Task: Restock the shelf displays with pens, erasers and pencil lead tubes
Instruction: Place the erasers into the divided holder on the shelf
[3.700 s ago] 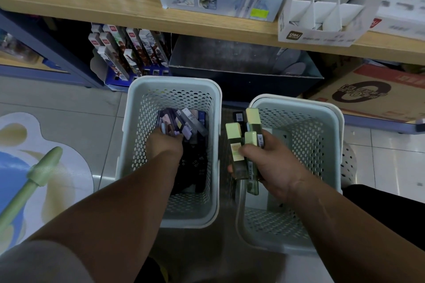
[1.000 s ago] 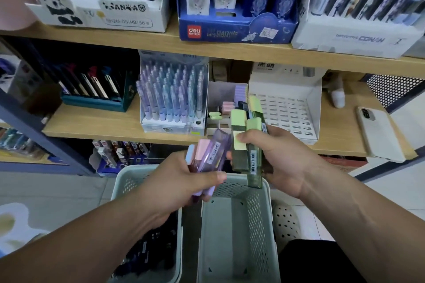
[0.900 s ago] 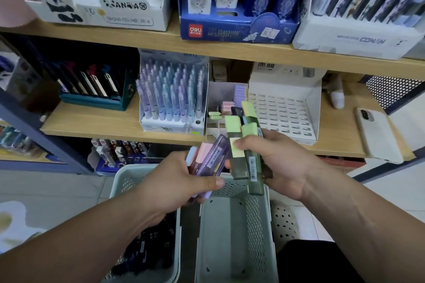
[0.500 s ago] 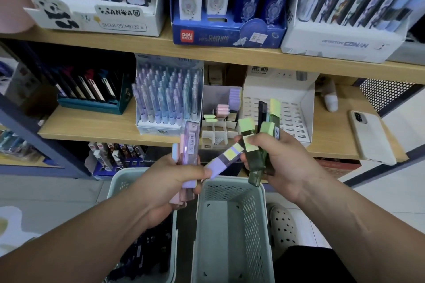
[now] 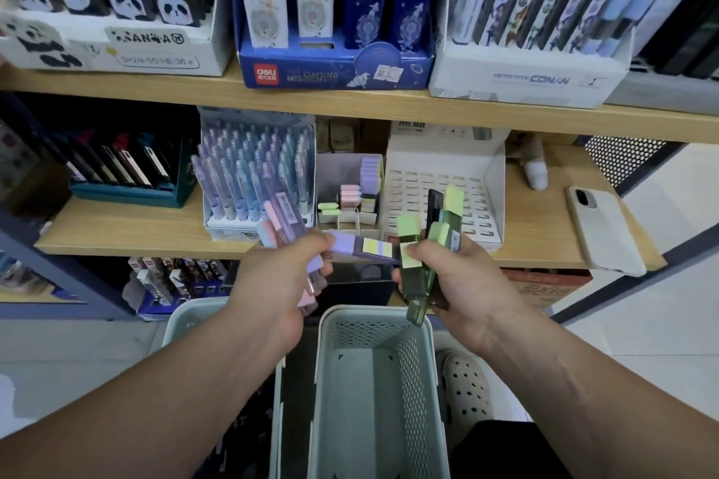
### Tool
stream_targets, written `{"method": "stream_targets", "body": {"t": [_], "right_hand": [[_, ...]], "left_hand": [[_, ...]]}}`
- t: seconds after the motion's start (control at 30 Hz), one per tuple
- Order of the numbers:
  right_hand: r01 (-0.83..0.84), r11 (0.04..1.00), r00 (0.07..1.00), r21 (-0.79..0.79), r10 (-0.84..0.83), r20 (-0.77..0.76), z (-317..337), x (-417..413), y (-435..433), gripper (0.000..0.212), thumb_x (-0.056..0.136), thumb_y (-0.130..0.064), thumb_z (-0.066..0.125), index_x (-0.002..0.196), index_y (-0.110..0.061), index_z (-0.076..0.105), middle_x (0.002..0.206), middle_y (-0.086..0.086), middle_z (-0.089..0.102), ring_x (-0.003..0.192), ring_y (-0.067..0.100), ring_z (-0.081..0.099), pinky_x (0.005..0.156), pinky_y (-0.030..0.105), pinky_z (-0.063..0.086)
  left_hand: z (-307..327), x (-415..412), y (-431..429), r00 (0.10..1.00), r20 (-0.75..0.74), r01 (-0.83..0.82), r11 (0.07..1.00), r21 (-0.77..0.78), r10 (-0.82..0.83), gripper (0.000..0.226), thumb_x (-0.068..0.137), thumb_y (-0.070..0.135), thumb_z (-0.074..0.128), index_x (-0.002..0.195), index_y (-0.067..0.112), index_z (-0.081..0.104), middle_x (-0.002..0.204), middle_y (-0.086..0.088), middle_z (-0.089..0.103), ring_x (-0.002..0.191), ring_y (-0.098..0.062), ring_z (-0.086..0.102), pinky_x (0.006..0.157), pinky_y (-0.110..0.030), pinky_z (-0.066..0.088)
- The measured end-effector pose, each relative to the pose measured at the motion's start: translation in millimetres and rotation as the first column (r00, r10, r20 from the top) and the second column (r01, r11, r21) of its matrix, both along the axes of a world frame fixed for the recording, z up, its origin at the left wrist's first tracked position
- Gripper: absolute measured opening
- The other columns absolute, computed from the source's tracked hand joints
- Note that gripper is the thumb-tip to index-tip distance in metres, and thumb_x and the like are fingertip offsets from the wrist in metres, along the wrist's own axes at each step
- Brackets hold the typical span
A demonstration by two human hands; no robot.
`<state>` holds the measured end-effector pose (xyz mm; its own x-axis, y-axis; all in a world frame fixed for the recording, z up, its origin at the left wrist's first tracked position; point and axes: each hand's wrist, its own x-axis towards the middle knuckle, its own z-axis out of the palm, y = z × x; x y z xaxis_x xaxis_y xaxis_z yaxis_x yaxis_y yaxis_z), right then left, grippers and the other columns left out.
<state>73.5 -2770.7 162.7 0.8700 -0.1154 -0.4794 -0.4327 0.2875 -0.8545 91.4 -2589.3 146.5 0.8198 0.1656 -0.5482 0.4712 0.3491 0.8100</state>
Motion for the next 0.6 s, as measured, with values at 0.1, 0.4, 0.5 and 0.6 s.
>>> {"method": "stream_targets", "body": {"t": [0.1,0.4,0.5,0.6], "right_hand": [[-0.015,0.998,1.0,-0.065,0.014,-0.01,-5.4,-1.5,-2.2,0.022,0.089,0.0,0.062,0.111,-0.002,0.066,0.078,0.01,0.075,0.065,0.024,0.071,0.06,0.032,0.057],[0.032,0.996,0.999,-0.081,-0.033,-0.013,-12.7,-1.5,-24.0,0.027,0.088,-0.002,0.066,0.114,-0.006,0.065,0.093,0.015,0.077,0.073,0.03,0.075,0.066,0.038,0.06],[0.028,0.998,1.0,-0.06,-0.028,0.004,-9.8,-3.6,-29.9,0.026,0.088,-0.002,0.065,0.113,-0.006,0.065,0.089,0.012,0.077,0.073,0.029,0.076,0.057,0.031,0.055],[0.033,0.997,0.999,-0.063,-0.032,0.023,-7.4,-5.5,-31.6,0.023,0.088,-0.001,0.066,0.111,-0.006,0.065,0.087,0.011,0.077,0.071,0.028,0.075,0.056,0.029,0.054]], "left_hand": [[-2.3,10.6,-12.9,0.992,0.092,-0.091,0.994,0.053,0.086,0.019,0.08,0.008,0.077,0.099,0.009,0.072,0.07,-0.008,0.063,0.048,-0.015,0.046,0.041,-0.018,0.027],[-10.5,28.5,-28.1,0.943,0.319,-0.181,0.949,0.257,0.093,0.018,0.08,0.001,0.076,0.083,0.014,0.064,0.067,-0.003,0.059,0.059,-0.017,0.05,0.057,-0.029,0.044],[-6.2,29.2,-29.2,0.934,0.355,-0.164,0.942,0.293,0.052,0.013,0.082,0.004,0.076,0.089,0.009,0.067,0.072,-0.003,0.063,0.059,-0.015,0.05,0.055,-0.027,0.045],[-3.9,32.0,-28.3,0.931,0.365,-0.139,0.948,0.287,0.026,0.016,0.084,0.006,0.075,0.097,0.003,0.067,0.075,-0.004,0.067,0.058,-0.012,0.052,0.051,-0.024,0.045]]}}
